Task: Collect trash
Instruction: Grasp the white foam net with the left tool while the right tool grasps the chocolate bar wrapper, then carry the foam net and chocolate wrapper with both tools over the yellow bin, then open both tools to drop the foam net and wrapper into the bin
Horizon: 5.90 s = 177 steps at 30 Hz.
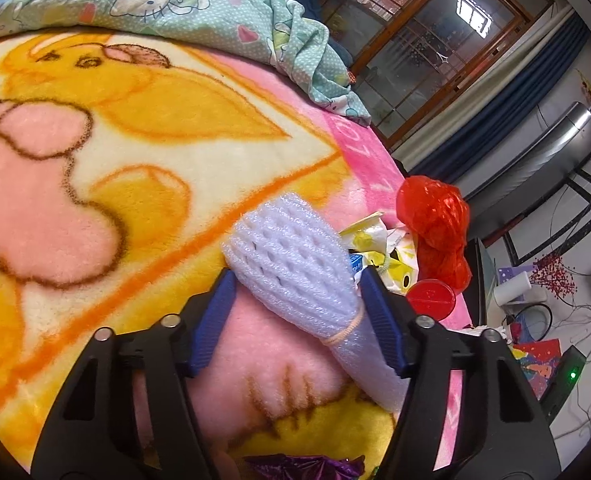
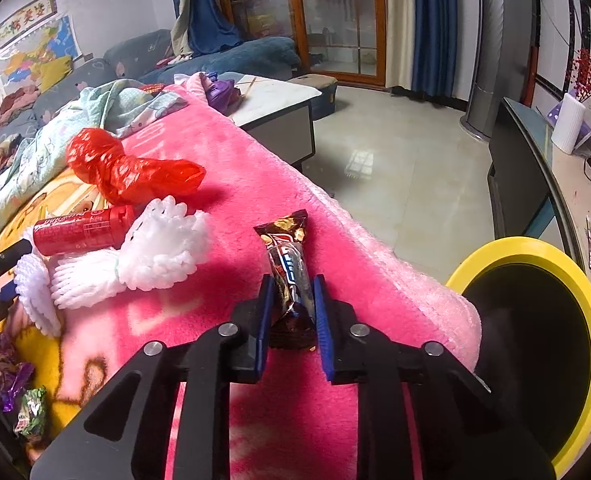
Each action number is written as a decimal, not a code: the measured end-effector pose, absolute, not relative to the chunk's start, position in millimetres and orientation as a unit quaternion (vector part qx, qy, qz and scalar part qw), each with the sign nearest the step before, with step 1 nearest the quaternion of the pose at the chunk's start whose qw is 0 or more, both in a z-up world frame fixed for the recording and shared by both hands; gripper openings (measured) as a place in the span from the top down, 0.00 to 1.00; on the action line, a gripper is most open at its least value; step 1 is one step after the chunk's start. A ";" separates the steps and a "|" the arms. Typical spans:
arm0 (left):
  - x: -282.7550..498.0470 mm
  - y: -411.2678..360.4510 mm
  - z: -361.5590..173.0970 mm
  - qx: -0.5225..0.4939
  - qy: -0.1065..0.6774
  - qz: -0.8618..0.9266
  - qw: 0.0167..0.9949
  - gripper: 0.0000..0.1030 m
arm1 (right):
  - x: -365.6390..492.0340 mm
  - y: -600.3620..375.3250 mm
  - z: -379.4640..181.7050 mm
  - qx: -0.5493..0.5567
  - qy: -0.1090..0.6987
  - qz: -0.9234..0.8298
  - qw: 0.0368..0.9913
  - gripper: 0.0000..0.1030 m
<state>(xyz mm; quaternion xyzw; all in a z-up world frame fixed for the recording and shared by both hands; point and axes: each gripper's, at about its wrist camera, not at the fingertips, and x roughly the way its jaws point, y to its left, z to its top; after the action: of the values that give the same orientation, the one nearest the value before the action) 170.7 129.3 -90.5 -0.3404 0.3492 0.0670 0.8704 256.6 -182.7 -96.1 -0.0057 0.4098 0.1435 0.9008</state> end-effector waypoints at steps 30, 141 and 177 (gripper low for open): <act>131.6 128.6 -33.7 -0.346 0.275 0.020 0.897 0.80 | 189.7 -185.0 -87.3 -0.021 0.435 0.227 0.871 0.82; 180.1 -230.2 -49.0 0.014 0.316 -0.257 0.913 0.79 | 193.3 -435.4 -69.9 0.192 0.359 -0.001 0.913 0.82; 189.3 -201.0 -41.6 -0.066 0.324 -0.228 0.916 0.11 | 193.3 -434.0 -73.9 0.200 0.362 -0.012 0.910 0.54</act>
<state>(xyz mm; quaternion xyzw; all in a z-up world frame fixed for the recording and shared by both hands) 189.3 -201.0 -41.6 -0.0663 0.3242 -0.2281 0.9157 193.3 -434.0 -73.9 0.2002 0.3624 -0.0115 0.9102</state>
